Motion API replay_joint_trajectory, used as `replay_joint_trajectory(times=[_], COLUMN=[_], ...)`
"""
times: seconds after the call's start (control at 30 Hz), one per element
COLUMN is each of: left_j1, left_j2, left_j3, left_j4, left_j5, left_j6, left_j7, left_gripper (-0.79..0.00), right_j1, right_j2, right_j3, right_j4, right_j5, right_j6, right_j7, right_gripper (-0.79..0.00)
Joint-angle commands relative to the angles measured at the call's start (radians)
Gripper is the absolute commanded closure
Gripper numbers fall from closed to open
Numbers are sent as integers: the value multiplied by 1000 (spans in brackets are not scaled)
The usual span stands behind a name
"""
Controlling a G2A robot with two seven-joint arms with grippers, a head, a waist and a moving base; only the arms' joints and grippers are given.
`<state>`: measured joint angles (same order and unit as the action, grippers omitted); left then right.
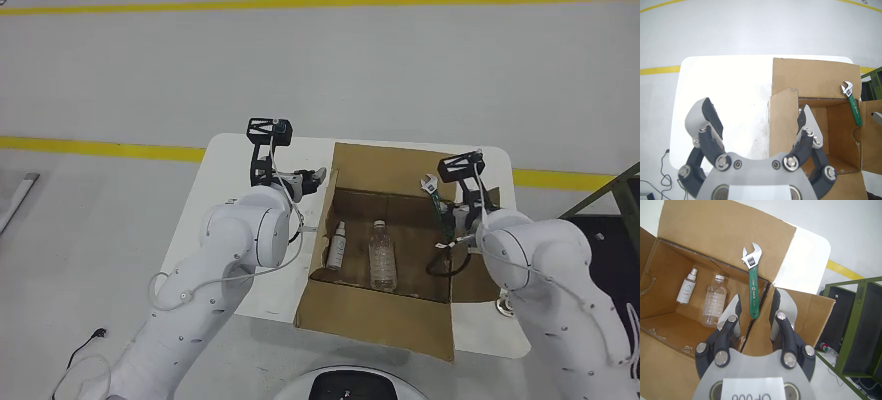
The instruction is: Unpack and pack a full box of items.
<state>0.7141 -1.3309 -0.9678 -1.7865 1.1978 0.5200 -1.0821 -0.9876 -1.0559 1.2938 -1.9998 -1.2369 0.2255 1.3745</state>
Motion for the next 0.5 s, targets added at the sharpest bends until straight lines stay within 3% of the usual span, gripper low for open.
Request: replay_joint_trajectory(times=[0.0,0.47], left_j1=[0,0], left_j2=[0,0], left_j3=[0,0], left_j4=[0,0], left_j5=[0,0], left_j6=[0,0], left_j7=[0,0], left_gripper=[-785,-785], right_j1=[1,38], right_j2=[-2,-28], right_j3=[-14,-87], right_j4=[6,93], right_j5=[-19,-109], right_j6=[6,57], right_j7=[-2,-25], right_gripper=[-376,-376])
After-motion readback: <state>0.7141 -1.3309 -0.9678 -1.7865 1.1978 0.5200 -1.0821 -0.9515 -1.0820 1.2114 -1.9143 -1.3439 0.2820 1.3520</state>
